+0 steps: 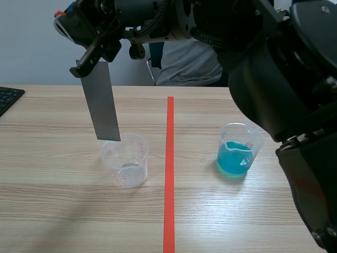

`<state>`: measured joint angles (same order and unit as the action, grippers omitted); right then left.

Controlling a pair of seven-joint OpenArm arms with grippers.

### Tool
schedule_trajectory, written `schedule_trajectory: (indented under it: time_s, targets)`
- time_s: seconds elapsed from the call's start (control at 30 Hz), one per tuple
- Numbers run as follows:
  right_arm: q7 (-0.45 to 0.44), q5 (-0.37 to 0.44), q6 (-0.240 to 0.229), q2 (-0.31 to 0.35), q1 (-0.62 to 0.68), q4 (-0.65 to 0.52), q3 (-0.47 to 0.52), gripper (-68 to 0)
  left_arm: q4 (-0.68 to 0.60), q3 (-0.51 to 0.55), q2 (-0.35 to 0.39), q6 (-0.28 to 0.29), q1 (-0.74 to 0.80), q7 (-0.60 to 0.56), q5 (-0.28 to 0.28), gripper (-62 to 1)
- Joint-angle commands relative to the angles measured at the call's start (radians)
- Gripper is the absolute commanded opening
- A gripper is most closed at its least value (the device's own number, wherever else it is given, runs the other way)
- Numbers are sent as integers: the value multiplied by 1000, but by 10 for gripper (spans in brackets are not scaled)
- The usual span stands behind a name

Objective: Do the redox reaction experiment.
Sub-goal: 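Put the plate into the left beaker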

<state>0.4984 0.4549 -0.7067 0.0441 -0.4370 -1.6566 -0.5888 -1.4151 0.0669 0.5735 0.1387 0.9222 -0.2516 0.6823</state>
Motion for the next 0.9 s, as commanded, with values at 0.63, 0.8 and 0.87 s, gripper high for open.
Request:
schedule_trajectory:
  time_s: [0.63,0.8,0.87]
  targets:
    - [-50,-42,6,0,-31,49,5,-660,-16,3,6,4,6,-10,6,-515]
    - [-72,-60,6,0,-31,82,5,-660,-16,3,6,4,6,-10,6,-411]
    - [-88,-64,5,0,-31,106,5,-660,-16,3,6,4,6,-10,6,-371]
